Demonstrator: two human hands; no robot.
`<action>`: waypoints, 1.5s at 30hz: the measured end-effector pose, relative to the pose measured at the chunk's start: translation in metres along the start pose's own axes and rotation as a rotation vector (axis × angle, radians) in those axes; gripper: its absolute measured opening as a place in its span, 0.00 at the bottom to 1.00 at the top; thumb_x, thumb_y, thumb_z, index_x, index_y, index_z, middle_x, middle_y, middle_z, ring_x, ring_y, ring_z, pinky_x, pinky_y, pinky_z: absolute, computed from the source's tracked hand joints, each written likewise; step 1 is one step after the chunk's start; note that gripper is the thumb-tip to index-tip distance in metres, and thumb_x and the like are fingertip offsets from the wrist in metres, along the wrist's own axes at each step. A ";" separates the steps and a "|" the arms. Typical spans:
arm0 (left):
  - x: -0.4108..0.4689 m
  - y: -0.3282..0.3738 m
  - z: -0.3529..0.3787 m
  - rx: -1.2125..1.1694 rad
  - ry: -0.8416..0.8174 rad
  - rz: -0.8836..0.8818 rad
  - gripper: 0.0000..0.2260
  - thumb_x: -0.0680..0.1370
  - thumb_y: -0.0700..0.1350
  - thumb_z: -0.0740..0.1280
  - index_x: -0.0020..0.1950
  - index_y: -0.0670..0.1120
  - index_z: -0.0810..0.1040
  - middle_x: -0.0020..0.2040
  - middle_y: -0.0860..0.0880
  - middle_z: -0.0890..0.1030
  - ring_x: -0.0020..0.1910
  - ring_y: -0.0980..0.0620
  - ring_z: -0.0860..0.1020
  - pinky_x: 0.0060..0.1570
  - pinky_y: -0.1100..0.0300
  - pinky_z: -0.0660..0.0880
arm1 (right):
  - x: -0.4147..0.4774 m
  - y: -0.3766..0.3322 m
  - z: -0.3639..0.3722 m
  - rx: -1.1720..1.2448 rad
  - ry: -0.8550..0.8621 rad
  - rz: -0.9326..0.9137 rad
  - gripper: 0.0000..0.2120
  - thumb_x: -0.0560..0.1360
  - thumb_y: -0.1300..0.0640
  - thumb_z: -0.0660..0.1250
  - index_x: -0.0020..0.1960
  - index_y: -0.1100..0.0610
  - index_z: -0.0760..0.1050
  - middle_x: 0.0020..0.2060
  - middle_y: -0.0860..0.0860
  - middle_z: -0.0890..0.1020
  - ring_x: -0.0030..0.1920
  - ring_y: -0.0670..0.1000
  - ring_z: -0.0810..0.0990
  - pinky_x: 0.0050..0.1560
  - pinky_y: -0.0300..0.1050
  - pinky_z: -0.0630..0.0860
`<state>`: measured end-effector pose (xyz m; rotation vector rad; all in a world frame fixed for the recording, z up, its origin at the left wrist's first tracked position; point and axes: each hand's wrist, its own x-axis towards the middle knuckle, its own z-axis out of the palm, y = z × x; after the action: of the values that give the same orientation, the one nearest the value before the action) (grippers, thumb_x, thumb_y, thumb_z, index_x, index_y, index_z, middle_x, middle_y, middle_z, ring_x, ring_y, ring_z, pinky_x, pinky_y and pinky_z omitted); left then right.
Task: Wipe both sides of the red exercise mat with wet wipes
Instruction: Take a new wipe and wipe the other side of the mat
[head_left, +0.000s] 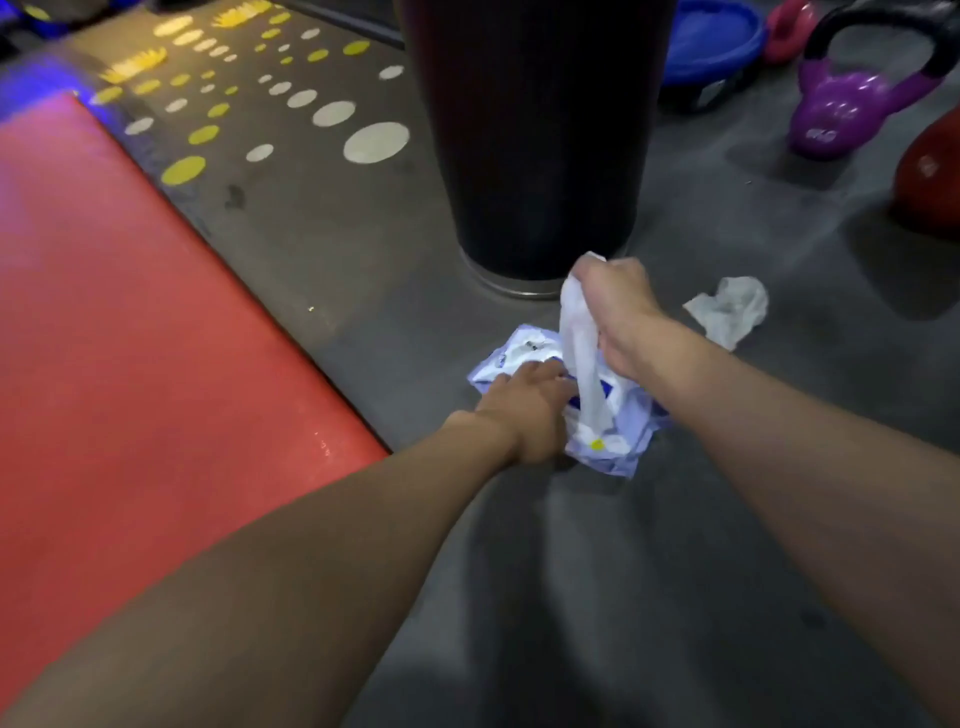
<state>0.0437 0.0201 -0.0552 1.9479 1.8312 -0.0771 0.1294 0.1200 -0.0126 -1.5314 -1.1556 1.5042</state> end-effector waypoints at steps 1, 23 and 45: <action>-0.012 -0.011 -0.003 -0.030 0.049 -0.048 0.27 0.70 0.50 0.59 0.70 0.51 0.73 0.69 0.48 0.71 0.68 0.43 0.68 0.63 0.48 0.68 | -0.007 -0.001 0.018 -0.010 -0.057 -0.016 0.04 0.74 0.60 0.61 0.48 0.59 0.72 0.35 0.52 0.72 0.36 0.52 0.73 0.30 0.37 0.68; -0.212 -0.217 0.029 -0.030 -0.119 -0.580 0.50 0.67 0.57 0.76 0.79 0.58 0.47 0.77 0.43 0.54 0.77 0.38 0.54 0.71 0.40 0.60 | -0.141 0.083 0.180 -0.327 -0.612 0.098 0.14 0.76 0.66 0.69 0.53 0.57 0.65 0.47 0.57 0.75 0.43 0.54 0.78 0.42 0.50 0.78; -0.196 -0.273 0.064 -0.008 -0.195 -0.507 0.64 0.61 0.62 0.79 0.69 0.69 0.24 0.74 0.36 0.27 0.74 0.33 0.29 0.63 0.20 0.50 | -0.192 0.193 0.208 -1.238 0.158 -0.255 0.40 0.76 0.41 0.40 0.77 0.70 0.55 0.77 0.66 0.56 0.78 0.62 0.53 0.78 0.57 0.48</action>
<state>-0.2222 -0.1837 -0.1232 1.3708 2.1336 -0.4028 -0.0393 -0.1513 -0.1372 -2.0340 -2.2621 0.3798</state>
